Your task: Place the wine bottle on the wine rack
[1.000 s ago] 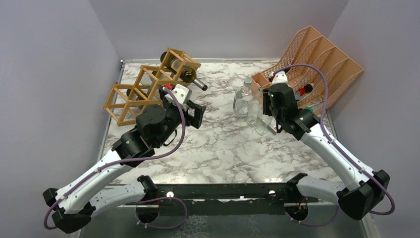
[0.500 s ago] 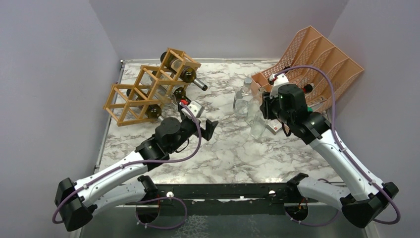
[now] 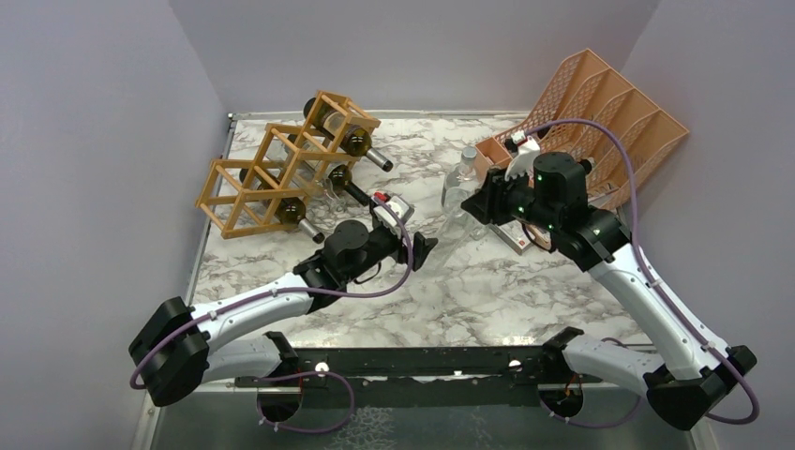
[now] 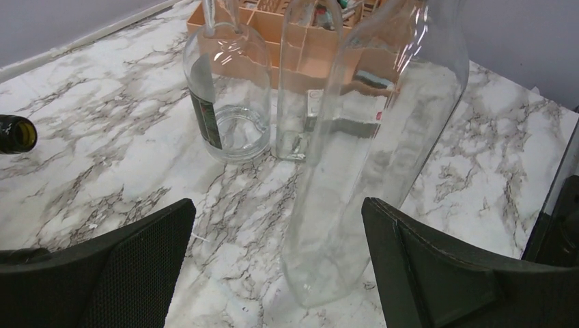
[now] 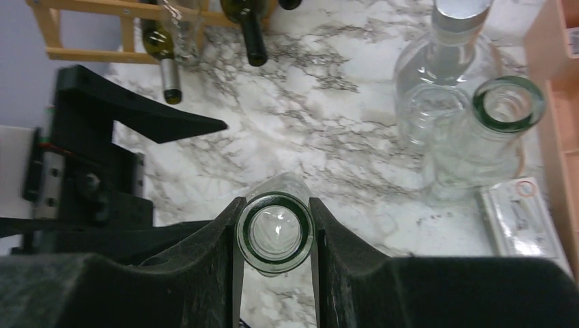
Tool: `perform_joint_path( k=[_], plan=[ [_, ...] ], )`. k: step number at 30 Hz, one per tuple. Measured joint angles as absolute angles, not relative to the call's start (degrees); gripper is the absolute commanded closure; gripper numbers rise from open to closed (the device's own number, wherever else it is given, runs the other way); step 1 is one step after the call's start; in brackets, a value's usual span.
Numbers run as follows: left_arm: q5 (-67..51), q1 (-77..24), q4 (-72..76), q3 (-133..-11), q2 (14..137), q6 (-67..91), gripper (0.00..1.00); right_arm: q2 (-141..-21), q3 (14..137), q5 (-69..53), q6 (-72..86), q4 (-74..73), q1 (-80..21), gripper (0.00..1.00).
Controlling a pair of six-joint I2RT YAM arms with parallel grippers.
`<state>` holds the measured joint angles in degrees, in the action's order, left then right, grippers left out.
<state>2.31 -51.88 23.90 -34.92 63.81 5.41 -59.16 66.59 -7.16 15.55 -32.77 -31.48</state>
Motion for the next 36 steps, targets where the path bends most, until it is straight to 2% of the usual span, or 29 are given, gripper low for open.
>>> perform_joint_path(
  k=[9,20,23,28,30,32,36],
  plan=[
    [-2.5,-51.9,26.5,-34.7,66.3,3.0,0.05,-59.7,65.6,-10.1,27.0,-24.9,-31.3,0.99],
    [-2.0,-51.9,26.9,-32.9,66.9,-1.2,0.21,-59.7,65.3,-10.4,33.5,-22.9,-31.3,0.99],
    [-1.0,-51.9,26.9,-32.9,67.0,-2.7,0.34,-59.7,65.3,-10.1,34.9,-23.3,-31.3,0.99],
    [-0.2,-52.4,27.1,-32.9,67.0,-6.6,0.76,-59.7,65.3,-9.4,36.6,-23.9,-31.3,0.98],
    [0.0,-52.5,27.1,-32.9,67.0,-7.6,0.99,-59.7,65.3,-9.2,36.6,-23.9,-31.3,0.92],
    [0.1,-52.5,27.1,-33.0,67.0,-9.1,1.00,-59.7,65.3,-9.2,36.6,-24.1,-31.3,0.81],
    [0.6,-52.5,27.0,-33.4,67.1,-13.2,1.00,-59.5,65.5,-9.3,35.0,-24.5,-31.3,0.47]
  ],
)
